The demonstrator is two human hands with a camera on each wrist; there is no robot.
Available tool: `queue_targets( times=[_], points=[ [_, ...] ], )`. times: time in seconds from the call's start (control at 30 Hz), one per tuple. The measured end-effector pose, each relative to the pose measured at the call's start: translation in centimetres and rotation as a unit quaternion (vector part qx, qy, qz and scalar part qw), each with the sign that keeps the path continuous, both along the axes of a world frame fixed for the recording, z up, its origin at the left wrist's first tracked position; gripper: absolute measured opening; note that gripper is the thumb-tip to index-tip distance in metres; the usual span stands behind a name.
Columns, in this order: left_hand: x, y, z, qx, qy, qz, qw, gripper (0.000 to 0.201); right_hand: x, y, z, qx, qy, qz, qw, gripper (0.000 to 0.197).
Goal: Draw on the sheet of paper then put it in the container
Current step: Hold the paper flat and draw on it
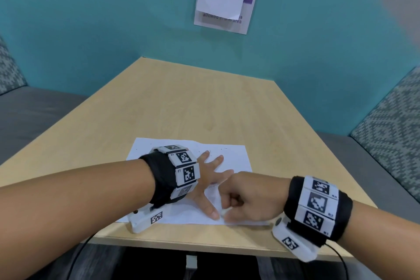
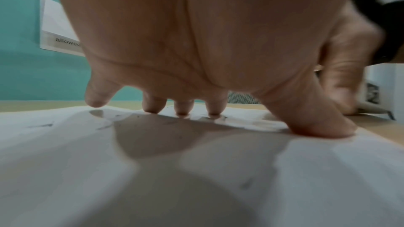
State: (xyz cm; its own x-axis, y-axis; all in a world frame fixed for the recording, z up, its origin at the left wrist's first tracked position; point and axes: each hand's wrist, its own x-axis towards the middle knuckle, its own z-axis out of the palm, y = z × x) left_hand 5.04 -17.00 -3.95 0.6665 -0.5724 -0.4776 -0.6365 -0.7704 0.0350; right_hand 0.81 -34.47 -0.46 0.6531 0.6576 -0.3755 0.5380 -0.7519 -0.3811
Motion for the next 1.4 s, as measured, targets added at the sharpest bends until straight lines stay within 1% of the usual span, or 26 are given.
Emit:
queue_targets(
  times=[0.07,0.17,0.27,0.33,0.4,0.47,0.5,0.57,0.63,0.7,0.77,0.8,0.93,1.07,1.13,1.2,1.33,1.4],
  points=[
    [0.1,-0.1,-0.1,-0.002,0.001,0.000,1.000,0.112,0.2,0.0,-0.2,0.000,-0.005,0.002,1.000,0.022],
    [0.1,0.0,-0.2,0.000,0.002,0.000,1.000,0.110,1.6,-0.6,0.3,-0.007,-0.038,-0.029,0.999,0.016],
    [0.0,0.0,-0.1,-0.006,0.001,0.001,1.000,0.110,0.3,0.3,-0.2,-0.010,-0.014,0.002,1.000,0.019],
    [0.0,0.0,0.1,-0.005,0.001,0.001,1.000,0.111,0.1,0.4,-0.3,-0.011,0.001,0.006,1.000,0.020],
    [0.1,0.0,0.2,-0.001,0.002,0.004,1.000,0.112,1.9,-0.4,0.0,-0.021,-0.023,-0.022,0.999,0.018],
    [0.1,-0.1,0.1,0.004,0.000,0.008,1.000,0.113,3.3,-1.3,0.5,-0.024,-0.042,-0.060,0.997,0.009],
    [0.1,-0.1,0.1,0.004,-0.002,0.009,1.000,0.113,3.3,-1.3,0.5,-0.025,-0.043,-0.060,0.997,0.009],
    [0.1,-0.1,0.0,0.000,0.000,0.011,1.000,0.114,2.2,-0.8,0.2,-0.024,-0.025,-0.032,0.999,0.016],
    [0.1,0.0,0.0,-0.004,0.002,0.011,1.000,0.116,1.3,-0.6,0.1,-0.025,-0.013,-0.016,0.999,0.006],
    [0.3,-0.1,-0.1,0.003,0.000,0.009,1.000,0.117,2.6,-1.3,0.2,-0.038,-0.037,-0.036,0.998,0.014],
    [0.3,-0.1,-0.2,0.014,-0.009,0.007,1.000,0.119,3.8,-2.1,0.5,-0.035,-0.060,-0.071,0.995,0.013],
    [0.4,0.0,-0.4,0.013,-0.011,0.008,1.000,0.119,3.8,-2.1,0.4,-0.034,-0.060,-0.073,0.995,0.012],
    [0.5,0.1,-0.6,0.000,-0.005,0.006,1.000,0.118,1.6,-0.9,-0.2,-0.037,-0.015,-0.015,0.999,0.011],
    [0.5,0.0,-0.7,0.011,-0.010,0.006,1.000,0.119,3.9,-2.3,0.4,-0.044,-0.054,-0.059,0.996,0.014],
    [0.6,0.1,-0.9,0.006,-0.011,0.006,1.000,0.120,3.7,-2.3,0.0,-0.050,-0.056,-0.052,0.996,0.013],
    [0.7,0.3,-1.0,-0.001,-0.008,0.008,1.000,0.121,3.2,-2.0,-0.2,-0.054,-0.044,-0.036,0.997,0.017],
    [0.5,0.1,-0.6,0.019,-0.020,0.001,1.000,0.119,4.4,-3.1,0.2,-0.047,-0.056,-0.083,0.994,0.014],
    [0.4,-0.4,-0.2,0.025,-0.026,-0.014,0.999,0.118,4.4,-3.1,-0.1,-0.044,-0.058,-0.080,0.994,0.015]
  ],
)
